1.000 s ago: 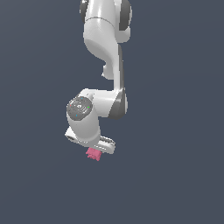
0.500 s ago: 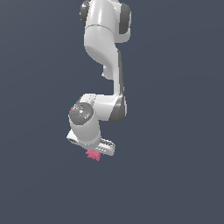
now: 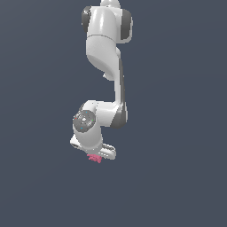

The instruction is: Pick up the object and move it to a goal position.

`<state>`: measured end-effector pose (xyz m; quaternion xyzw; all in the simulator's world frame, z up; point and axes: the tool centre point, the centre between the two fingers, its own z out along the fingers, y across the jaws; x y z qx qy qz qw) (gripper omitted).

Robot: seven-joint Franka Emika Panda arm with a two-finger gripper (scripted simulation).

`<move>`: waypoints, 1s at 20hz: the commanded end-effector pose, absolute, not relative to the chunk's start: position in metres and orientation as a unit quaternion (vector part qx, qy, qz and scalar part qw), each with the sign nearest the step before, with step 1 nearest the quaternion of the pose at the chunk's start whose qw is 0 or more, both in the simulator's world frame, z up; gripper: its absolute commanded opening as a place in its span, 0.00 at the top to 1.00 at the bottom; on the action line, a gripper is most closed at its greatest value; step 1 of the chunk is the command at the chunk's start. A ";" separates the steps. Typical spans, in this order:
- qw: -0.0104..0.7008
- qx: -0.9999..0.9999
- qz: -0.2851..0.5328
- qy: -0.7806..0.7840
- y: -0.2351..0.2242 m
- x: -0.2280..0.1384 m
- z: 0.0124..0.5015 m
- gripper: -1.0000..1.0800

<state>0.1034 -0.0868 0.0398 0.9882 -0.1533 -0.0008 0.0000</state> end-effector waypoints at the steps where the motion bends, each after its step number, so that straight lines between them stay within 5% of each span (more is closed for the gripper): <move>1: 0.000 0.988 0.000 -0.153 -0.087 0.104 0.041 1.00; 20: 0.000 0.988 0.000 -0.153 -0.058 0.103 0.062 1.00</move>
